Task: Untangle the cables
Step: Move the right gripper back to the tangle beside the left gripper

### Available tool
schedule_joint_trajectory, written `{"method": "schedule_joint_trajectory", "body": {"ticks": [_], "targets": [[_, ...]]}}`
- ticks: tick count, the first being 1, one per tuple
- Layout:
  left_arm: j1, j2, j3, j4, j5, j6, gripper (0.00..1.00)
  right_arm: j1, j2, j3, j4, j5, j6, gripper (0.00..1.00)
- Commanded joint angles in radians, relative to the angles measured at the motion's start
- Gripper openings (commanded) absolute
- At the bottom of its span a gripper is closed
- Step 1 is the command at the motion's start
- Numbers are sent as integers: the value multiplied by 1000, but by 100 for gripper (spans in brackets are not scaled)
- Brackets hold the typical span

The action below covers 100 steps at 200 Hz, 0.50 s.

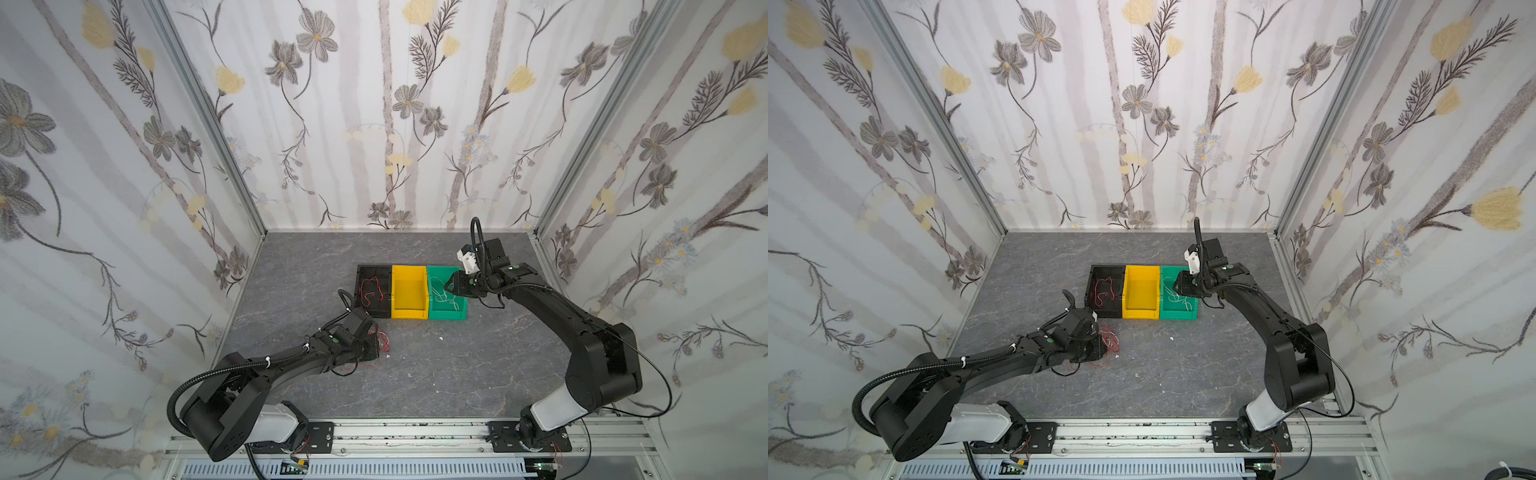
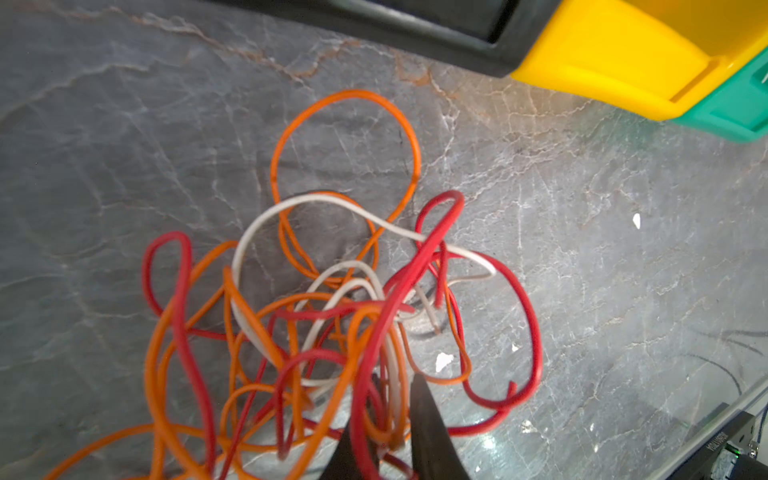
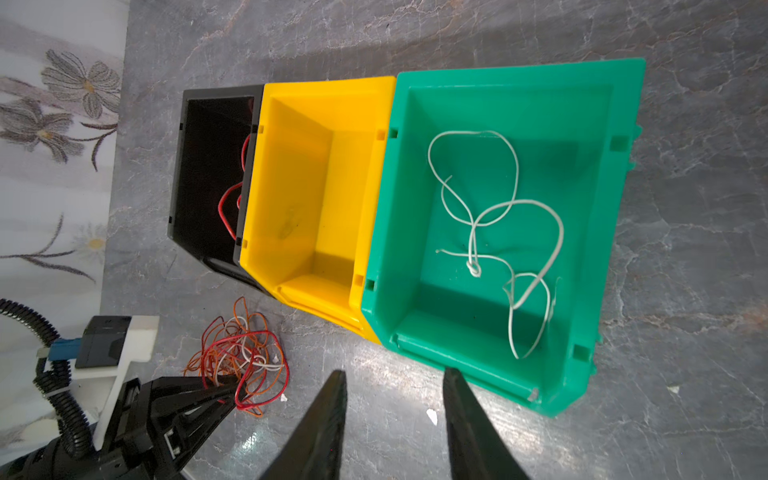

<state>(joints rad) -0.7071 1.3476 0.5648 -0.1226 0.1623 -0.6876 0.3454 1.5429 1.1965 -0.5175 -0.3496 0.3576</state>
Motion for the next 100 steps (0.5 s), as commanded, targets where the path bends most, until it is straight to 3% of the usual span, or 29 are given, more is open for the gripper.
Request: {"method": "schedule_joint_trajectory", "body": {"ticks": [1,57,90,100], "targets": [[-23,15,9,71,44,-3,16,29,-48,-64,25,-57,18,41],[-134,67,56,125,83,39,16,169,-99,-241,150,-88,115,43],[-149,53,48,133,80,6,27,244,-91,-311,208,-88,166,46],[-150,31,38,131,73,-6,35,265,-83,-316,215,-83,175,48]]}}
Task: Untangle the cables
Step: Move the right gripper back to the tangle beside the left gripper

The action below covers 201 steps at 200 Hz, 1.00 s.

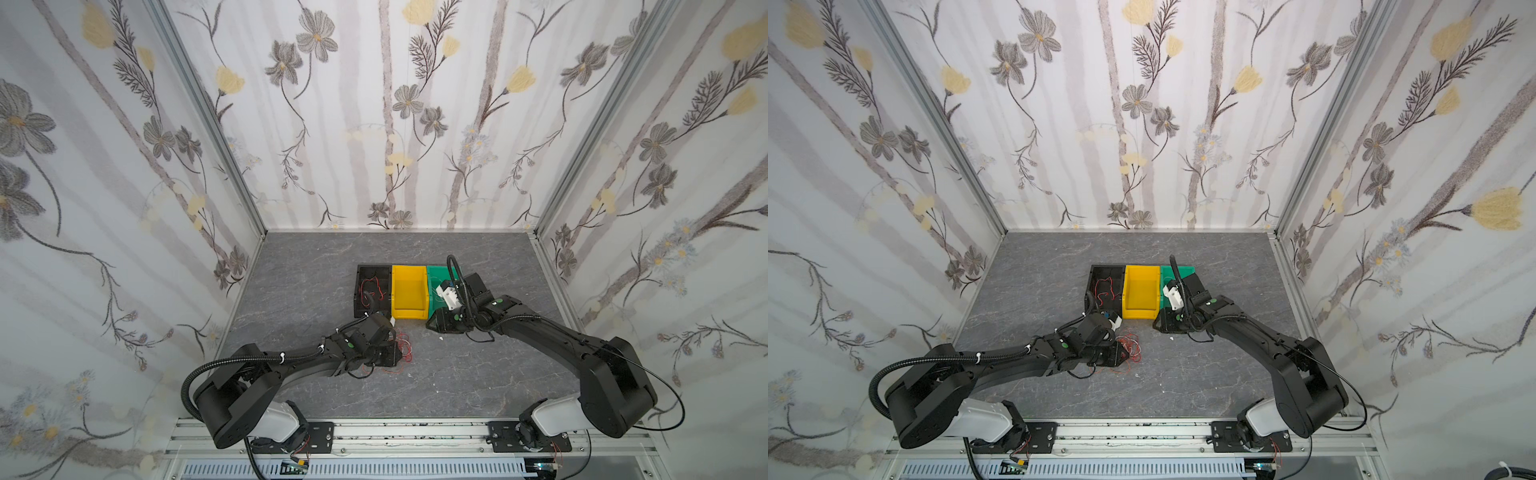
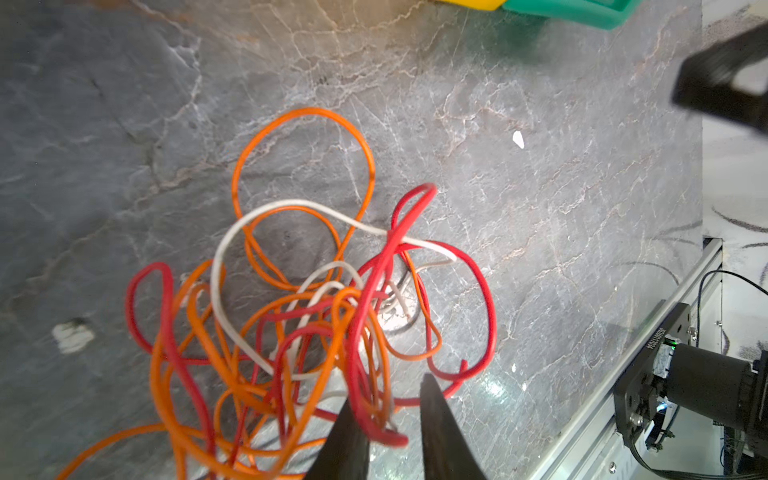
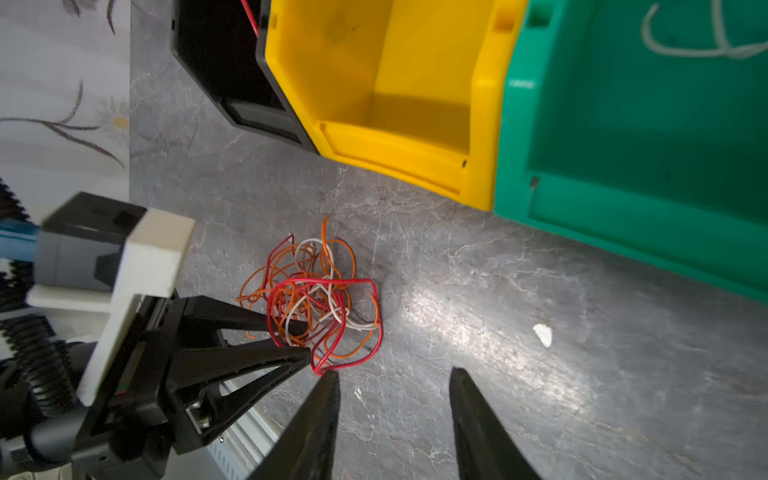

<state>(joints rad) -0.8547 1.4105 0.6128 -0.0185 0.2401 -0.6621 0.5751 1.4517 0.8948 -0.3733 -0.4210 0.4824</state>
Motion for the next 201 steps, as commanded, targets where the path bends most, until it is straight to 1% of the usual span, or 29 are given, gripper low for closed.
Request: {"method": "schedule_joint_trajectory", "body": {"ticks": [1,19,31,41,64,94,114,118,127,144,149,171,179,182,201], "targets": [[-3,-34,-11,28,-5,-33,36,38,9,-14,72,-11,50,48],[-2,-87,-28,16,-15,-47,50,68,29,-11,82,-3,67,50],[-1,-130,-39,0,-29,-53,56,86,40,-8,91,4,76,50],[2,-168,-45,-20,-48,-57,59,99,49,-11,101,11,88,51],[31,-240,-65,-61,-72,-75,62,122,81,-7,124,11,108,51],[67,-255,-94,-79,-71,-87,62,142,128,18,133,10,118,49],[79,-240,-114,-38,-58,-94,61,160,147,32,132,11,125,48],[81,-237,-118,-27,-55,-96,61,162,178,32,132,10,127,48],[87,-228,-125,-2,-49,-103,61,171,191,32,135,10,132,48],[95,-206,-122,29,-40,-105,60,183,214,32,140,8,138,45],[97,-196,-118,34,-37,-104,60,187,223,63,141,6,140,44],[98,-135,-91,46,-21,-90,58,197,246,75,128,20,139,33],[99,-110,-82,42,-24,-85,56,197,247,78,119,30,135,27],[98,-102,-80,39,-29,-84,55,224,245,79,116,33,134,25],[100,-67,-69,24,-57,-80,48,239,232,85,89,56,122,14]]}}
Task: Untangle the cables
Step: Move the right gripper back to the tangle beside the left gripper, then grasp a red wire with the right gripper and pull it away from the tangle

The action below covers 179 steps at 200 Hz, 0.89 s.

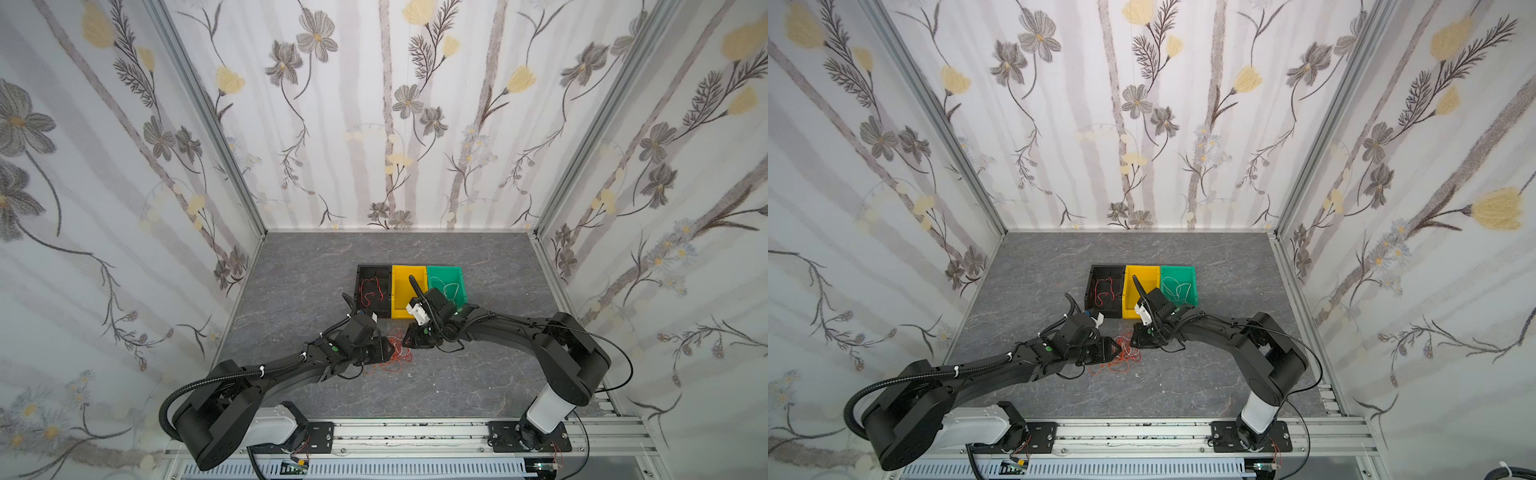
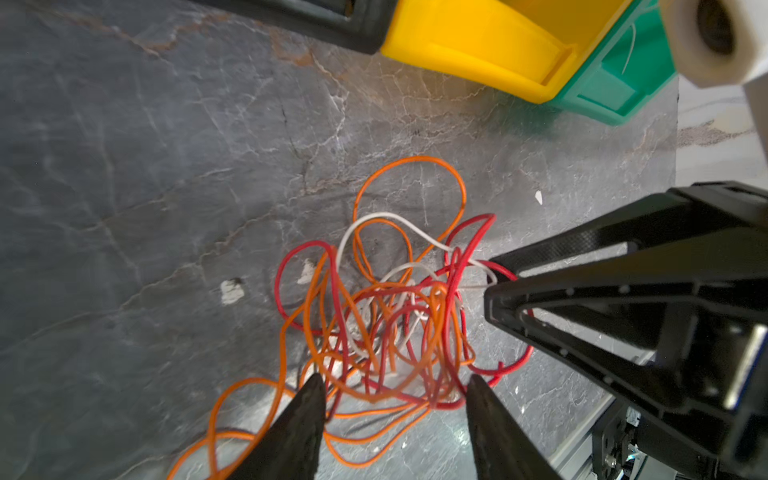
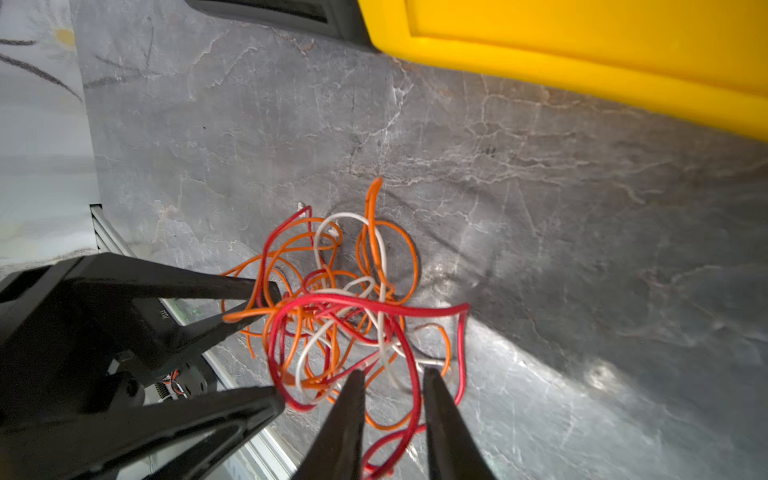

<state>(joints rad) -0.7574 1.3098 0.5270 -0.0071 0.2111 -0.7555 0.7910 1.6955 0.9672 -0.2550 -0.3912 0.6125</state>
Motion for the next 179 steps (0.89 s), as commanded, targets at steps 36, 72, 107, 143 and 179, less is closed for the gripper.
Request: {"method": "schedule_joint_trajectory", "body": {"ticks": [36,72,107,143,179], "targets": [[8,63,24,5,-50,16,34,27,-46,11,-106,76,-45,2],[27,35,0,-4,-60,16,22,27,-83,2,-200,160,-93,0],[51,-24,-31,-28,-70,17,15,27,-143,-14,-246,213,-111,0],[81,-96,-61,-75,-84,19,13,27,-190,-25,-263,249,-113,0],[110,-145,-79,-117,-97,21,13,25,-214,-63,-289,272,-115,0]]}}
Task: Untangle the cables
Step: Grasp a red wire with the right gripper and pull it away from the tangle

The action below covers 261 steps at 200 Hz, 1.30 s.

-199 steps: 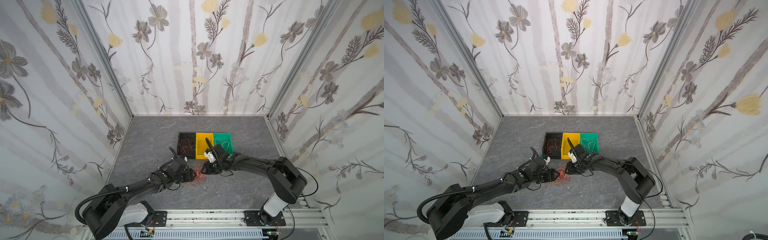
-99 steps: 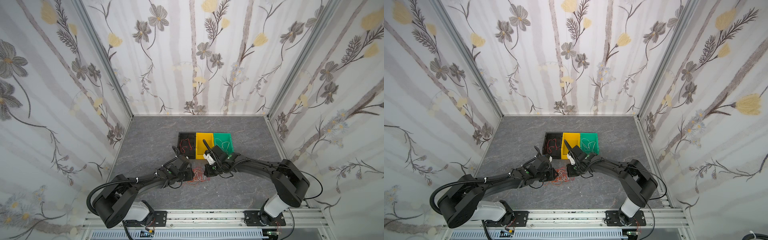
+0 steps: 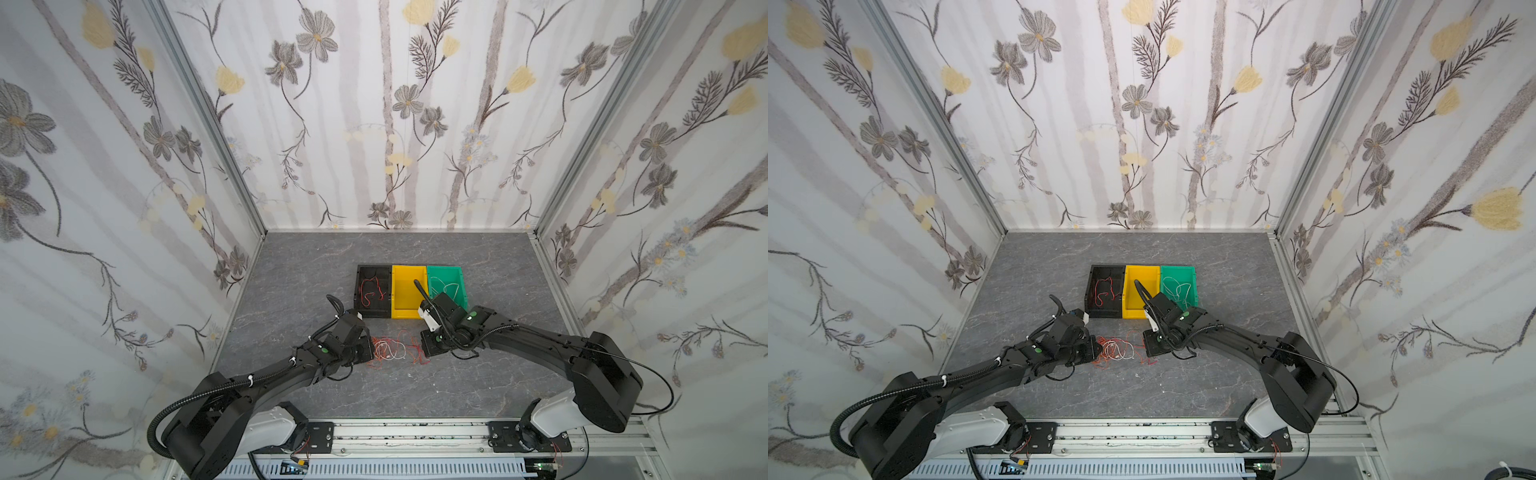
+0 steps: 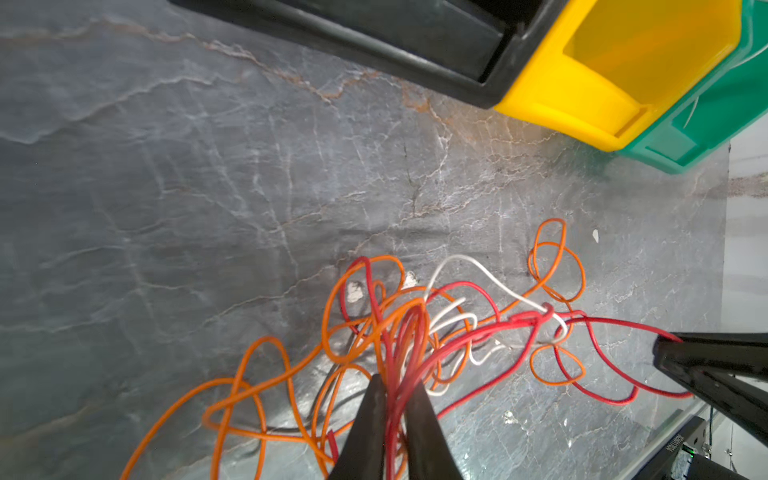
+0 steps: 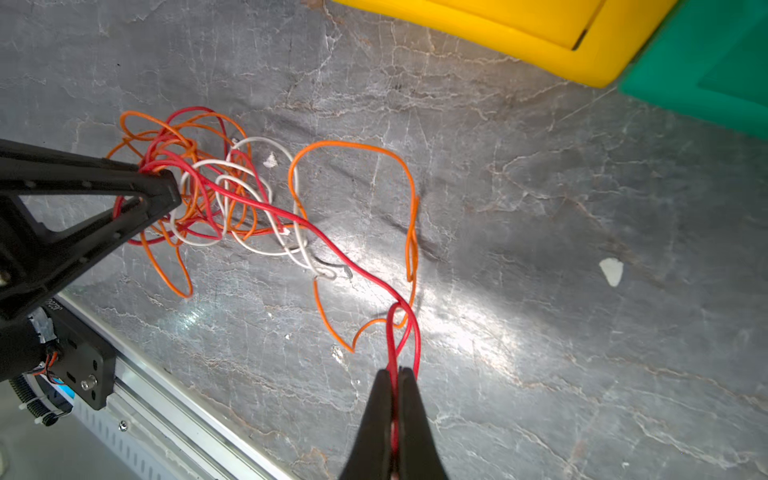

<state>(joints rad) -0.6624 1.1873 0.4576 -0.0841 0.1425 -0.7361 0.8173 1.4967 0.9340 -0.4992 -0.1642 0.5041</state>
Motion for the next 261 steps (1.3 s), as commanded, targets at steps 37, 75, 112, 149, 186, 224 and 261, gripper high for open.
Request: {"method": "schedule_joint_trajectory", "body": {"ticks": [37,75,112,149,186,224,261], "targets": [[24,-20,-4,-61,-28,7,13,-1,-1,-27,-47,50,-6,0],[40,-57,-10,-115,-61,-5,12,-10,-19,-24,-115,187,12,0],[64,-108,-23,-168,-91,-15,10,-67,-54,-51,-147,275,74,0],[79,-144,-45,-205,-114,-30,10,-99,-102,-95,-147,311,119,0],[87,-169,-55,-206,-102,-33,13,-122,-122,-122,-129,287,120,2],[87,-163,-48,-174,-68,-22,18,-119,-126,-134,-46,169,95,5],[87,-165,-21,-189,-30,1,27,-119,-141,-129,-31,126,79,8]]}}
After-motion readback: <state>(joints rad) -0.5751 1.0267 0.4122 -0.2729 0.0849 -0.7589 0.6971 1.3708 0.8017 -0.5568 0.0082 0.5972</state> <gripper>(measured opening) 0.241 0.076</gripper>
